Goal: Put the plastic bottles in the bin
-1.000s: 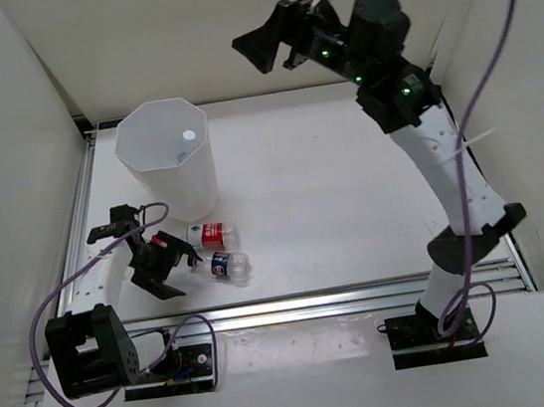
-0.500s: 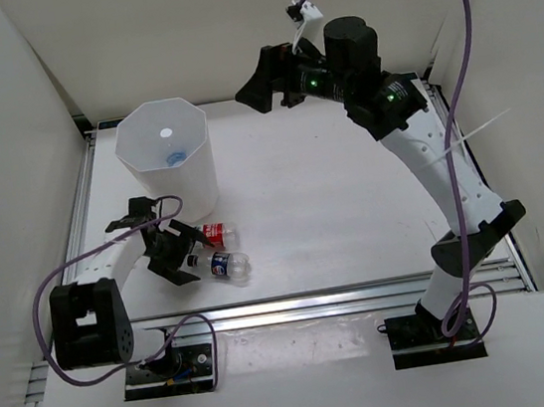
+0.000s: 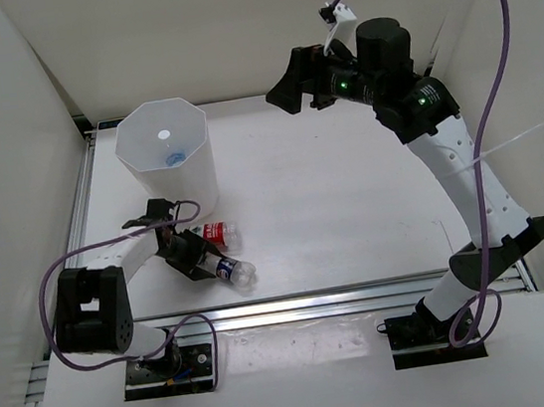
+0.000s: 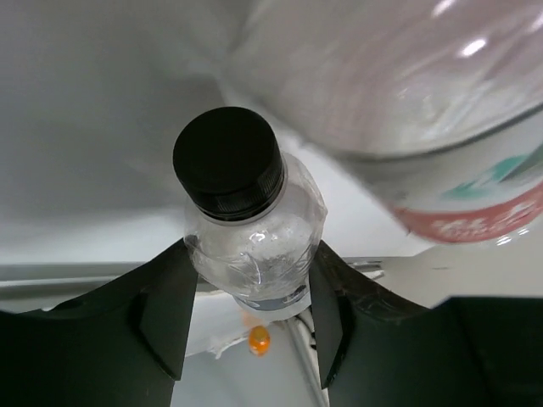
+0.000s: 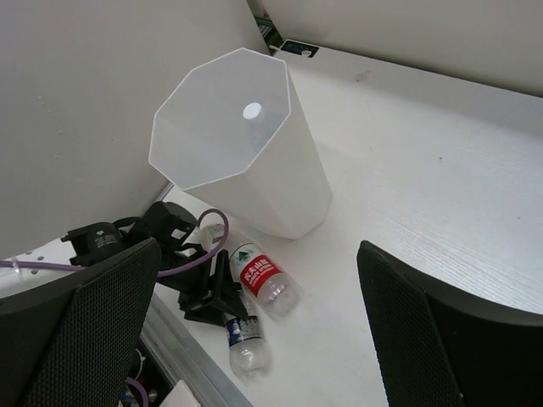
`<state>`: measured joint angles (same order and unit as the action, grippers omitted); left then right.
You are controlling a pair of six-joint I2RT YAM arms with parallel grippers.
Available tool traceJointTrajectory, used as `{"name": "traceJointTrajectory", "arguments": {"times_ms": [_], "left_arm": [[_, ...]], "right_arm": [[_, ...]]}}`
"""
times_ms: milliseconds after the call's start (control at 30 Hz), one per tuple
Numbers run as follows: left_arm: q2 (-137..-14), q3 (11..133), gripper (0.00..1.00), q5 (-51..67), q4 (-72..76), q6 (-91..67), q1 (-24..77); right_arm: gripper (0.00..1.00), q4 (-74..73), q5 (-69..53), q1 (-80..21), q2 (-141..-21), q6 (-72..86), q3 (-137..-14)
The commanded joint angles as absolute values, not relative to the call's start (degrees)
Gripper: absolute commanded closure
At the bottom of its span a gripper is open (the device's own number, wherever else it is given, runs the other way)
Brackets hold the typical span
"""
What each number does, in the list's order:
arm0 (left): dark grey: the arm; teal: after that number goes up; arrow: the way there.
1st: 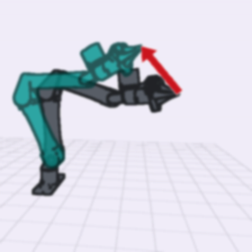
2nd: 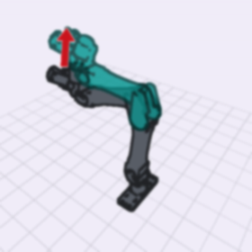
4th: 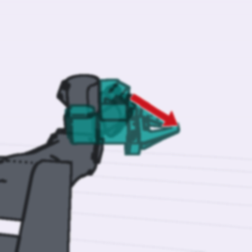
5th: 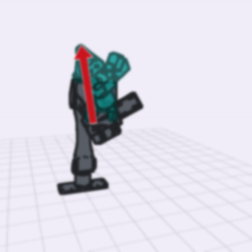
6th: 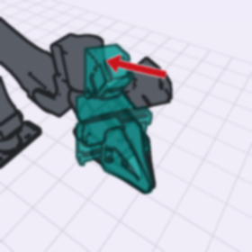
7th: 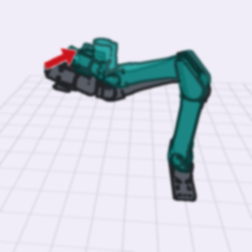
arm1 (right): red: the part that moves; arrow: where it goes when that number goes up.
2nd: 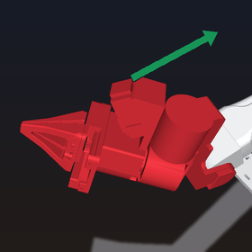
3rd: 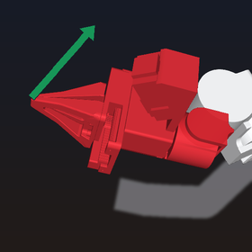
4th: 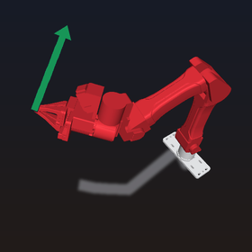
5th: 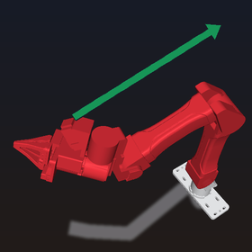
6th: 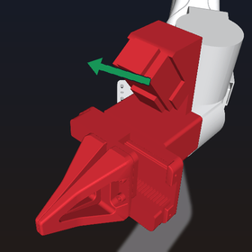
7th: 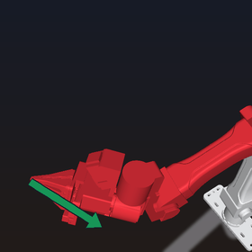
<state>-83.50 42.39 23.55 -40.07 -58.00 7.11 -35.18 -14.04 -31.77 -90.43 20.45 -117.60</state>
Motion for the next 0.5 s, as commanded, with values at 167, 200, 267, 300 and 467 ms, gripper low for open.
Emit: {"name": "traceJointTrajectory", "arguments": {"times_ms": [167, 200, 267, 300, 467], "left_arm": [[-71.1, 51.9, 0.82, 16.9, -64.0, -53.5, 5.8], [-68.6, 54.6, 0.82, 16.1, -66.8, -52.7, 3.9], [-66.7, 64.2, 0.83, 14.8, -74.2, -51.4, 1.9], [-66.2, 68.2, 0.83, 14.0, -76.5, -50.5, 1.2], [-69.1, 95.5, 0.85, 9.3, -81.7, -48.3, 1.2]], "right_arm": [[0.00, -35.0, -16.7, -28.6, -87.1, 20.1, -111.6], [0.00, -35.0, -16.7, -28.6, -87.1, 20.8, -110.9], [0.00, -35.0, -16.7, -28.6, -87.1, 20.8, -110.9], [0.00, -35.0, -17.2, -28.6, -87.1, 21.4, -110.9], [0.00, -35.0, -17.2, -28.0, -87.1, 21.9, -110.9]]}}
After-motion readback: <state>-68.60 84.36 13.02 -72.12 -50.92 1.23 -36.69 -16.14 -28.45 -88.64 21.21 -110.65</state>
